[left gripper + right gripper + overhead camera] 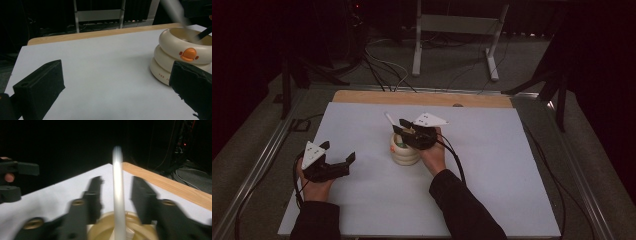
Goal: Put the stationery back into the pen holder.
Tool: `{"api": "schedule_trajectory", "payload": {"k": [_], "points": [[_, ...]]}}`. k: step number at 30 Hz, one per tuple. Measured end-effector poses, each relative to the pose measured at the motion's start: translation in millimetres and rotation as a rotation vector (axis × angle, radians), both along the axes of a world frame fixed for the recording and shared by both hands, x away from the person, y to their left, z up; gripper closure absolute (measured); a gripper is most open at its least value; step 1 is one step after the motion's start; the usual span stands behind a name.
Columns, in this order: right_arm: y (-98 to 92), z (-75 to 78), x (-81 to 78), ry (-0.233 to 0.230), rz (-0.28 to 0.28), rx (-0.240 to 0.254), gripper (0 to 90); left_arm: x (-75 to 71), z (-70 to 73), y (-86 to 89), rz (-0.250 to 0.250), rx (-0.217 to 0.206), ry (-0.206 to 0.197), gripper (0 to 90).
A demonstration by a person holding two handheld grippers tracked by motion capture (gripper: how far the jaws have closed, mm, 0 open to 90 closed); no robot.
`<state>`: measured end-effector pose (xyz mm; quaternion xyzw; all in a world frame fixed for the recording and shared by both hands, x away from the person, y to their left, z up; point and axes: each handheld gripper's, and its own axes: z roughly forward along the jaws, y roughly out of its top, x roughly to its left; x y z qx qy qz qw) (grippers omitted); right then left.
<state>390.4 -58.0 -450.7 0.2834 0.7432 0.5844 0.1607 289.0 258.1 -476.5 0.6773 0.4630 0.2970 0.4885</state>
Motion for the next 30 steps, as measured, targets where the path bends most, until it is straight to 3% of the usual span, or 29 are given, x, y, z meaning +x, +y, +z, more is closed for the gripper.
{"api": "schedule_trajectory", "payload": {"k": [4, 11, 16, 30], "points": [[-0.8, 0.9, -1.8, -0.005, -0.017, -0.014, 40.8, -0.1, 0.0, -0.5, 0.000, 0.001, 0.001, 0.1], [-4.9, 5.0, -0.6, 0.009, -0.040, -0.015, 21.8, 0.2, -0.3, -1.1, -0.001, 0.003, 0.003, 0.1], [-7.1, 5.1, 0.0, 0.023, -0.057, -0.025, 15.0, 0.2, -0.3, -1.2, -0.001, 0.003, 0.002, 0.1], [-9.3, 4.7, 2.6, 0.061, -0.070, -0.029, 6.8, 0.6, -0.7, -1.5, -0.003, 0.006, 0.005, 0.1]]}}
